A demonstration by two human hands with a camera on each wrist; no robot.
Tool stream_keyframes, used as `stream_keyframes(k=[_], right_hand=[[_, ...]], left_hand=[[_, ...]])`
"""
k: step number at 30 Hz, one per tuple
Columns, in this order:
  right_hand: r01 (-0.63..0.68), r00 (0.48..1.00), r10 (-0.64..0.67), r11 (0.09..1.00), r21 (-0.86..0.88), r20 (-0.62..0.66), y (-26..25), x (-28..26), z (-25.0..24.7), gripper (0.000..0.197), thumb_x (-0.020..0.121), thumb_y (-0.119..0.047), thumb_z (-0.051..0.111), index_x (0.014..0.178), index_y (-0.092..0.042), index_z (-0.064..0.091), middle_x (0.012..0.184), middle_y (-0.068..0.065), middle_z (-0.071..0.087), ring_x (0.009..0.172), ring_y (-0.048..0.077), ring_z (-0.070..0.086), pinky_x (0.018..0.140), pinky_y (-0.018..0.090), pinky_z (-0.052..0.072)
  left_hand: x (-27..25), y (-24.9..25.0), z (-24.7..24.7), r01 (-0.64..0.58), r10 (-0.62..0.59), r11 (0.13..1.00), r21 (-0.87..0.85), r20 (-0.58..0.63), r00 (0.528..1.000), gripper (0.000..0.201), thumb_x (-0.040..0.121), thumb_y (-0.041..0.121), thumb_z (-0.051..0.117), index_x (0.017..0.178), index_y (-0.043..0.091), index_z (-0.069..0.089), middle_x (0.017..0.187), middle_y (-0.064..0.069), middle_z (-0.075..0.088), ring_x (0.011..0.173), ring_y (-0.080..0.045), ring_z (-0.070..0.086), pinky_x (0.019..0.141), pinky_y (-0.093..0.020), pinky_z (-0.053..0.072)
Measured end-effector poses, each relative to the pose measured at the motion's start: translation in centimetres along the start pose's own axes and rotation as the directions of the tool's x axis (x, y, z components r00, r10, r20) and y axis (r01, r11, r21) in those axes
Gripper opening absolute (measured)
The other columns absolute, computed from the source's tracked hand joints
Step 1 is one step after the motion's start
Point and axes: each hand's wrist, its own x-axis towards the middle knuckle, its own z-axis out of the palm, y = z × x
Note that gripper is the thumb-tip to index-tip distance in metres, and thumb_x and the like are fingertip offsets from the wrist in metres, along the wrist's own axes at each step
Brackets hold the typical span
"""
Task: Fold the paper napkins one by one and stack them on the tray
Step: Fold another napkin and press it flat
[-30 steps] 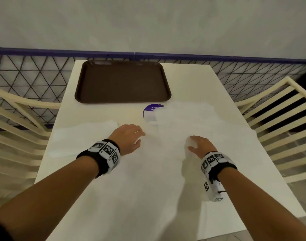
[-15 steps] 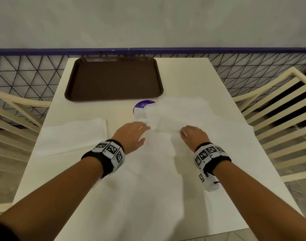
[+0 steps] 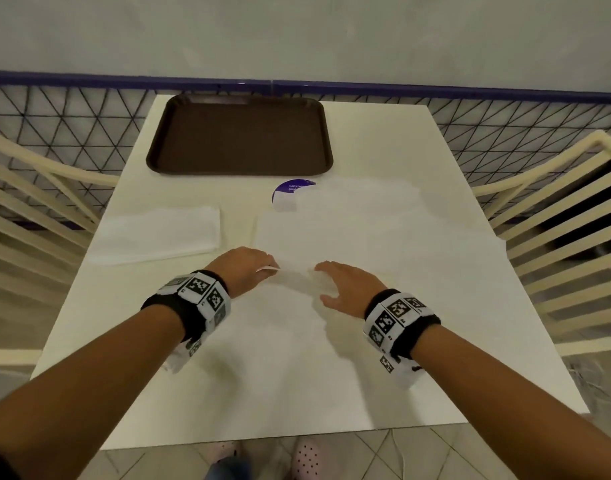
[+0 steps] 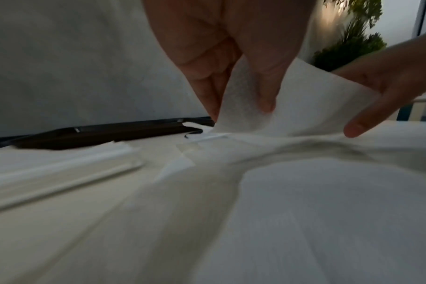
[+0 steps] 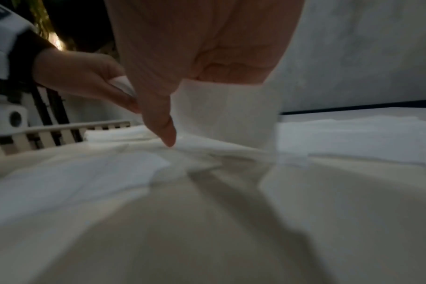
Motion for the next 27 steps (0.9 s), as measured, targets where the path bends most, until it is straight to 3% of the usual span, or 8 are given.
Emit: stream_keyframes(k=[3,7,9,12,15,17,22,27], right_hand=[[0.044,0.995,-0.038,0.997,-0.059,0.092,0.1,-0.1,1.7,0.040,0.095,-0.020,0.044,0.134,-0.015,0.044,0.138,0.002,0.046,0.126,0.023,0.046,0.104,0.031,0.036],[0.072,0.994,-0.072,0.997,0.004,0.083,-0.6,-0.8,2.3,0.032,0.098,-0.016,0.041,0.122,-0.005,0.057,0.125,0.010,0.059,0.116,0.027,0.054,0.098,0.033,0.040],[0.063,0.994,-0.066,0.997,0.045,0.084,-0.9,-0.8,2.4,0.027,0.098,-0.016,0.040,0.110,-0.002,0.061,0.107,0.012,0.065,0.101,0.028,0.058,0.084,0.031,0.041],[-0.030,0.994,0.018,0.993,0.112,0.109,-1.4,-0.2,1.7,0.026,0.098,-0.016,0.040,0.075,-0.019,0.049,0.073,0.000,0.052,0.082,0.019,0.046,0.069,0.023,0.027],[-0.119,0.987,0.097,0.977,0.178,0.126,-1.5,1.1,0.7,0.013,0.098,-0.023,0.042,0.094,-0.017,0.052,0.101,0.013,0.062,0.094,0.020,0.050,0.073,0.022,0.028],[-0.211,0.970,0.183,0.959,0.187,0.158,-1.7,1.9,-0.1,0.032,0.097,-0.028,0.045,0.118,-0.005,0.056,0.122,0.016,0.060,0.110,0.027,0.055,0.084,0.028,0.038],[-0.347,0.937,0.297,0.858,0.378,0.186,-1.5,4.0,-0.5,0.036,0.093,-0.019,0.053,0.122,0.001,0.056,0.123,0.017,0.061,0.111,0.032,0.061,0.100,0.037,0.046],[-0.397,0.917,0.362,0.774,0.494,0.169,-1.1,5.2,0.0,0.032,0.090,-0.017,0.057,0.113,0.004,0.061,0.112,0.021,0.067,0.100,0.032,0.065,0.097,0.042,0.049]], left_hand=[[-3.5,-1.4,1.9,0.045,-0.042,0.997,-0.069,0.036,0.998,0.028,0.097,0.023,0.045,0.116,0.012,0.063,0.114,-0.003,0.067,0.107,-0.022,0.060,0.092,-0.027,0.043],[-7.3,-2.3,2.9,0.139,-0.132,0.975,-0.175,0.050,0.990,0.031,0.096,0.032,0.045,0.109,0.010,0.063,0.095,-0.007,0.069,0.084,-0.022,0.062,0.071,-0.020,0.038],[-8.4,-2.5,3.1,0.228,-0.215,0.952,-0.203,0.085,0.973,0.029,0.098,0.031,0.044,0.108,0.011,0.061,0.084,-0.004,0.063,0.074,-0.018,0.054,0.064,-0.020,0.035],[-8.7,-3.0,3.2,0.338,-0.324,0.907,-0.252,0.100,0.941,0.029,0.096,0.033,0.045,0.109,0.011,0.060,0.080,0.000,0.056,0.076,-0.016,0.051,0.063,-0.019,0.034],[-7.9,-3.6,2.7,0.454,-0.435,0.807,-0.378,0.140,0.890,0.029,0.092,0.040,0.052,0.106,0.016,0.061,0.091,-0.001,0.059,0.084,-0.018,0.054,0.074,-0.021,0.038],[-7.0,-4.3,2.4,0.519,-0.486,0.709,-0.478,0.202,0.850,0.034,0.089,0.042,0.056,0.108,0.015,0.061,0.098,-0.004,0.066,0.084,-0.020,0.062,0.084,-0.026,0.046],[-4.8,-6.1,2.1,0.592,-0.533,0.537,-0.601,0.302,0.790,0.025,0.091,0.029,0.057,0.085,0.005,0.059,0.086,-0.016,0.067,0.082,-0.030,0.067,0.091,-0.038,0.051],[-3.6,-6.6,2.0,0.625,-0.571,0.445,-0.641,0.335,0.750,0.032,0.091,0.026,0.058,0.066,0.007,0.050,0.065,-0.010,0.059,0.058,-0.020,0.060,0.069,-0.031,0.055]])
